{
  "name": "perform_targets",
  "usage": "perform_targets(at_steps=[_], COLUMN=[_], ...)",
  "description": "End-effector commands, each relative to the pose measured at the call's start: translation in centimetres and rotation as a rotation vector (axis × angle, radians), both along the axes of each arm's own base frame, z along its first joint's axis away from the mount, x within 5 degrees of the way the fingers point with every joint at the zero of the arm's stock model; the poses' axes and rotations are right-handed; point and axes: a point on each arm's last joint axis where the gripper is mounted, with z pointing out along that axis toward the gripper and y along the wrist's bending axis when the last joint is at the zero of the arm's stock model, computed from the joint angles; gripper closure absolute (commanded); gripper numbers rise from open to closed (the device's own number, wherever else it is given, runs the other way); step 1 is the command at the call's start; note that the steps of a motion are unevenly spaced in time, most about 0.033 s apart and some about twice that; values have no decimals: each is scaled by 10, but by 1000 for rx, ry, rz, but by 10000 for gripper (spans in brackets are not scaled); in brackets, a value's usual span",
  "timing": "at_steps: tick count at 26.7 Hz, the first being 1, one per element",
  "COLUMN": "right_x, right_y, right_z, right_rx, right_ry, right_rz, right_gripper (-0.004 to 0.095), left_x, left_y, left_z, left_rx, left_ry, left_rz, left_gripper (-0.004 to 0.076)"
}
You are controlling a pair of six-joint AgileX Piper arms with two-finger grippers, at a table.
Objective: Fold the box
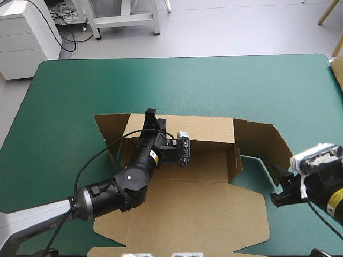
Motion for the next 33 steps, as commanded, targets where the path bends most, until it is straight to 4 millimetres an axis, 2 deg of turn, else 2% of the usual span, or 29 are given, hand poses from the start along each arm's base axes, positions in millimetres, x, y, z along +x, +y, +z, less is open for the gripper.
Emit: perform_targets(at_steps=[1, 4, 11, 15, 17, 22, 27, 29, 33], right_x=[23, 52, 84, 111, 138, 188, 227, 247, 266], right_y=[13, 36, 61, 63, 56, 41, 26, 20, 15], right_z=[31, 55, 86, 97, 97, 82, 65, 50, 29], right_rx=[-86, -142, -212, -194, -171, -131, -116, -138, -154], right_ry=[-53, -62, -97, -76, -17, 112, 191, 255, 323], right_rz=[-21, -26, -39, -109, -166, -170, -200, -197, -199], right_gripper=[374, 374, 374, 374, 376, 376, 376, 375, 372], left_x=[-1, -1, -1, -1, -1, -1, -1, -1, -2], left_y=[4, 5, 6, 6, 6, 5, 4, 4, 4], left_z=[17, 17, 18, 18, 18, 18, 17, 18, 18], left_rx=[-43, -42, -39, -38, -38, -41, -44, -54, -44], left_ry=[-38, -38, -41, -42, -42, -39, -37, -37, -38], left_rz=[26, 28, 39, 40, 40, 32, 21, 21, 18], left_gripper=[731, 731, 731, 731, 731, 731, 731, 731, 731])
